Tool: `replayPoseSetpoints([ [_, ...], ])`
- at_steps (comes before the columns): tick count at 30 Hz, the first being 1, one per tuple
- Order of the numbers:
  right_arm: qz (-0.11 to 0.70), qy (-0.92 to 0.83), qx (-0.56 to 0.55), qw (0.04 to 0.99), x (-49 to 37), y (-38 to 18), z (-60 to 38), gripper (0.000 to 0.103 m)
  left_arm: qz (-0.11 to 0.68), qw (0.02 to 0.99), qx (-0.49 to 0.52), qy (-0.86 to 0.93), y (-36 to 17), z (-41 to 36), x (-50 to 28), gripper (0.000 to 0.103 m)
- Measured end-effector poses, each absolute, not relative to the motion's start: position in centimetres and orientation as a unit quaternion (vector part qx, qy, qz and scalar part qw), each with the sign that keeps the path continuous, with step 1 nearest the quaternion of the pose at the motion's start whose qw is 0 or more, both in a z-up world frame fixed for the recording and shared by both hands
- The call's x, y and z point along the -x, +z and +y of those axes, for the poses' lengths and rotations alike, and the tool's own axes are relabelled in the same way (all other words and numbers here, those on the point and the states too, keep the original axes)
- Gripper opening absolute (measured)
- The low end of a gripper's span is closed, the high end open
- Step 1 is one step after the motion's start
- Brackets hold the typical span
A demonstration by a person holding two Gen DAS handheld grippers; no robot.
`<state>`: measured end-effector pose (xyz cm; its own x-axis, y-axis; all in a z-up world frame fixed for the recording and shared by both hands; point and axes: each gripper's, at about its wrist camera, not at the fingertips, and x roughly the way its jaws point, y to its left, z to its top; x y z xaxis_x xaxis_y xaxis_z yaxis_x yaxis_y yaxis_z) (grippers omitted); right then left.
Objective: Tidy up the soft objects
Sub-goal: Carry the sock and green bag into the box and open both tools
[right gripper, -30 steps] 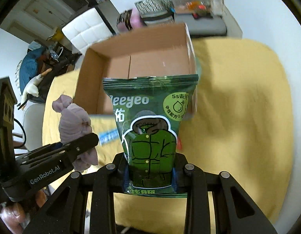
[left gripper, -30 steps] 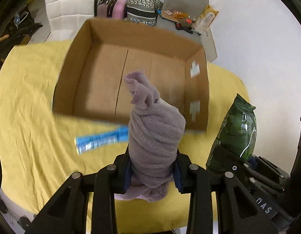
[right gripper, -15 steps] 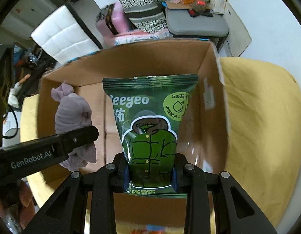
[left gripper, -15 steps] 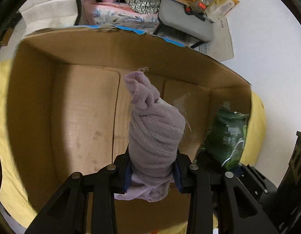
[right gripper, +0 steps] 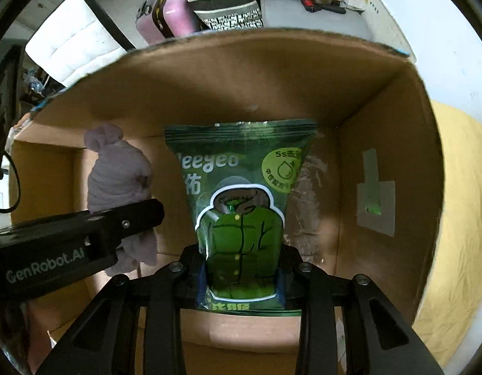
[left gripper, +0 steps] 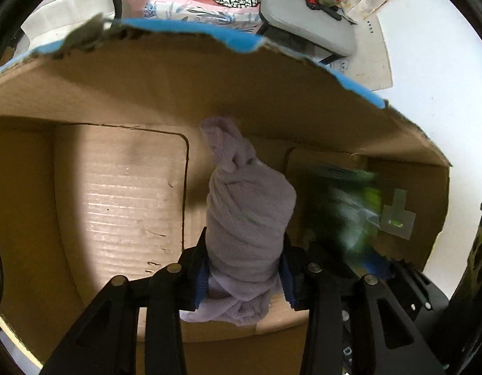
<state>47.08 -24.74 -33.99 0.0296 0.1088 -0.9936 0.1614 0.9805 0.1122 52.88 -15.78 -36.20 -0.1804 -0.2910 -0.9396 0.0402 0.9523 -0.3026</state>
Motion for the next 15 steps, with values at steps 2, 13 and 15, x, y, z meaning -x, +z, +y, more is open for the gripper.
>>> replayPoseSetpoints([
  [2, 0.695, -0.02, -0.095, 0.712, -47.2, -34.0, -24.9, 0.062, 0.756, 0.638, 0.068, -0.129, -36.2, -15.9, -52.8, 0.041],
  [13, 0.685, -0.025, -0.078, 0.724, -45.1, -30.3, -24.3, 0.086, 0.731, 0.673, 0.028, -0.111, -32.3, -13.5, -50.1, 0.079],
  [15, 0.681, -0.023, -0.081, 0.727, -43.8, -29.2, -24.3, 0.098, 0.722, 0.684, 0.017, -0.105, -31.2, -12.7, -49.2, 0.082],
])
